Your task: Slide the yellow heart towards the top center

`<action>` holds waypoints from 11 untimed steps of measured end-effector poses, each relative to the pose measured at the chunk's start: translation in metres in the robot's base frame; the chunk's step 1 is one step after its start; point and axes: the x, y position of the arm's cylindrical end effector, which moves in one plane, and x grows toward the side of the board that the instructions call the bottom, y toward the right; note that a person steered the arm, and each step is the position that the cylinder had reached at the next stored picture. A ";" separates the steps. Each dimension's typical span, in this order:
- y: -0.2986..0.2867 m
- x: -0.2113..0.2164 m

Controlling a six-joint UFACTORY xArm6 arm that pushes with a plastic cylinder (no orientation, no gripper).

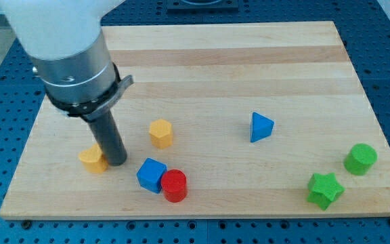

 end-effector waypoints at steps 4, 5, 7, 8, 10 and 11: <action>-0.126 -0.054; -0.154 -0.045; -0.140 0.003; -0.126 0.012; -0.090 -0.014; -0.091 0.013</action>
